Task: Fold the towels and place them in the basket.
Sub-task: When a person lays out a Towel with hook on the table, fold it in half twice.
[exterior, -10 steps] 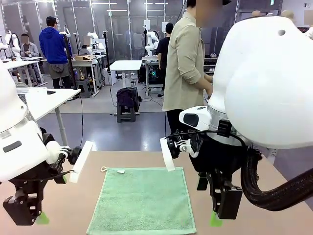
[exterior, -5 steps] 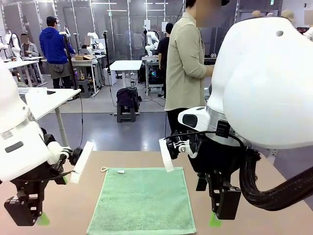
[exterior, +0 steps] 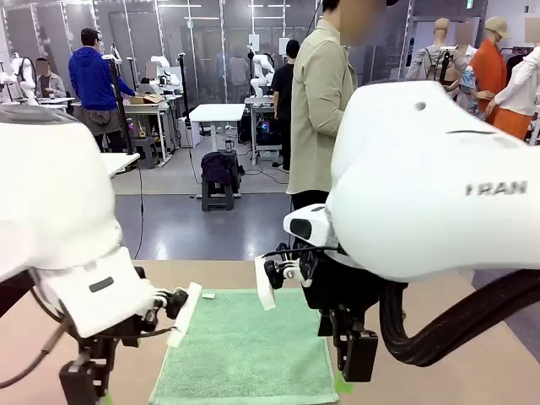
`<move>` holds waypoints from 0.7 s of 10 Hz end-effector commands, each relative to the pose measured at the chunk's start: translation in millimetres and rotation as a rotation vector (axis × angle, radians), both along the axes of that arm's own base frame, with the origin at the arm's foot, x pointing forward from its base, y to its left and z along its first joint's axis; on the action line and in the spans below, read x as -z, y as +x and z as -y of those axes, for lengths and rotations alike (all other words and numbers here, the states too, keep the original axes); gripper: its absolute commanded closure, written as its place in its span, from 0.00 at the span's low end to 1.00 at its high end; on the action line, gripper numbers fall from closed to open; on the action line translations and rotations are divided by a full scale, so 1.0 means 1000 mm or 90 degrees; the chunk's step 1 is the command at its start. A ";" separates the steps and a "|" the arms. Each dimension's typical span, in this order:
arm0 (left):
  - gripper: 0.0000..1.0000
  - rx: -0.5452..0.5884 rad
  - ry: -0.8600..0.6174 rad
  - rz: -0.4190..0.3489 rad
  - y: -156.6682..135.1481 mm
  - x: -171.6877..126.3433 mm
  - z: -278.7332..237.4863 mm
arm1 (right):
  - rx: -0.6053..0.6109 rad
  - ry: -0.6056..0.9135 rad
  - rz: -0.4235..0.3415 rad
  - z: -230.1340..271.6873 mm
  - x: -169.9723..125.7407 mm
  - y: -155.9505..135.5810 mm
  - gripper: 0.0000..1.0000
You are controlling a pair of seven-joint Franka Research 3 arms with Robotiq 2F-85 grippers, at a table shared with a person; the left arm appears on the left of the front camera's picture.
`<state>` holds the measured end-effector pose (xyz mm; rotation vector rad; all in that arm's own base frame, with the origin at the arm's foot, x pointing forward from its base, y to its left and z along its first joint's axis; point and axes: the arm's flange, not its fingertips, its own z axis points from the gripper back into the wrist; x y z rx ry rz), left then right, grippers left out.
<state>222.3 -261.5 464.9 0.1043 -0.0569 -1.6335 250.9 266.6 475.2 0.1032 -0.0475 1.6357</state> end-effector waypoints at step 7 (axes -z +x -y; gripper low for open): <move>0.00 -0.001 -0.050 -0.023 0.037 0.087 -0.006 | 0.008 -0.033 0.012 -0.004 0.082 0.035 0.00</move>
